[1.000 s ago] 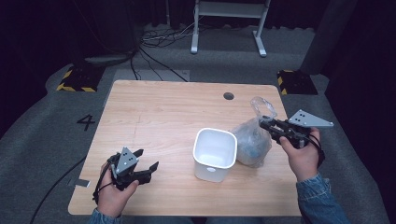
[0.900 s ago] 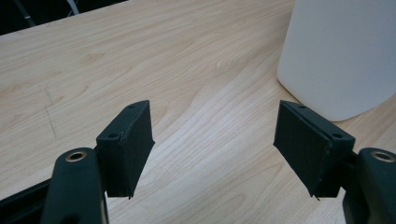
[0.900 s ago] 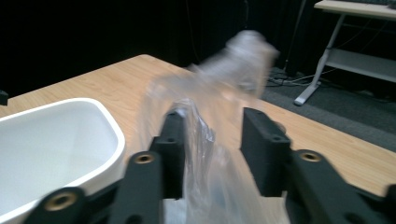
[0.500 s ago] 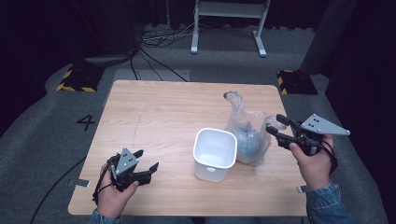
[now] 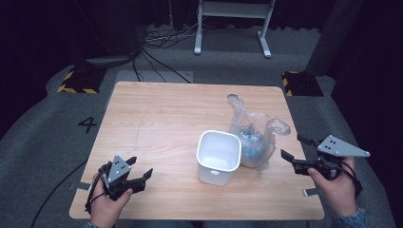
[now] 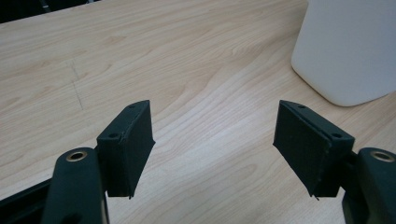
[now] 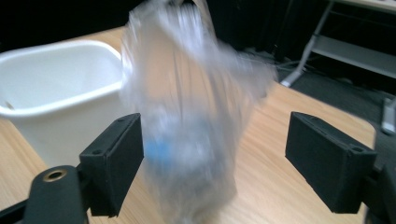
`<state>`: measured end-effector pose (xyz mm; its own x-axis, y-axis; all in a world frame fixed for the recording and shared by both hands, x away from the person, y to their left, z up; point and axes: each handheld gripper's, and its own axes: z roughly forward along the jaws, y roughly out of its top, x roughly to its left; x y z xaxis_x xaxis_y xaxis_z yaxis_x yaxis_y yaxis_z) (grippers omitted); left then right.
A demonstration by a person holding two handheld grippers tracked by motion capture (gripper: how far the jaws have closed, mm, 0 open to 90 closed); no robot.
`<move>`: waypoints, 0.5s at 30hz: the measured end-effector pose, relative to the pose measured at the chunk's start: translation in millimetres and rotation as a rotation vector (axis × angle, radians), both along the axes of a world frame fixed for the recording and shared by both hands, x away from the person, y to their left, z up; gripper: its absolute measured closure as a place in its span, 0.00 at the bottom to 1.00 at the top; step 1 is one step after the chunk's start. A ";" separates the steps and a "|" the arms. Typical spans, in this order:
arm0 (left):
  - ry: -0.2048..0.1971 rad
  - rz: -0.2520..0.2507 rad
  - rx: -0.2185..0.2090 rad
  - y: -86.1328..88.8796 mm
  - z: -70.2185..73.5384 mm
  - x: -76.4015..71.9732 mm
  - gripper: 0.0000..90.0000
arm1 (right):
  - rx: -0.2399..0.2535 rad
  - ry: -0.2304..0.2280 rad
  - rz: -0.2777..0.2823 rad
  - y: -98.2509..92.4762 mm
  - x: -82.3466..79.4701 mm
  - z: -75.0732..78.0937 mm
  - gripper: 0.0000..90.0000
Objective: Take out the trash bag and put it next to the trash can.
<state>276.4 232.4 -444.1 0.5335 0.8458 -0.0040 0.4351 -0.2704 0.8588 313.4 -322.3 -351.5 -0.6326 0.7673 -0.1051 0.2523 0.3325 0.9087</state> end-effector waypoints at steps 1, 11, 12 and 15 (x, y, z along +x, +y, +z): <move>0.000 0.000 0.010 1.2 -0.5 -0.1 0.31 | 0.005 0.005 -0.010 -2.2 -0.6 -3.8 0.22; 0.040 0.013 0.016 11.5 -12.3 3.5 0.31 | 0.000 0.128 -0.073 -21.0 0.1 -50.5 0.21; 0.045 0.009 0.019 12.7 -13.6 4.5 0.31 | -0.005 0.145 -0.078 -22.5 0.2 -55.2 0.21; 0.063 0.010 0.018 16.0 -19.1 7.0 0.29 | -0.027 0.187 -0.093 -26.6 0.6 -69.6 0.20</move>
<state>283.5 248.5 -463.2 0.5246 0.8511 -0.0222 0.4911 -0.2812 0.8244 314.0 -348.9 -421.1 -0.5699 0.8216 -0.0136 0.4467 0.3237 0.8341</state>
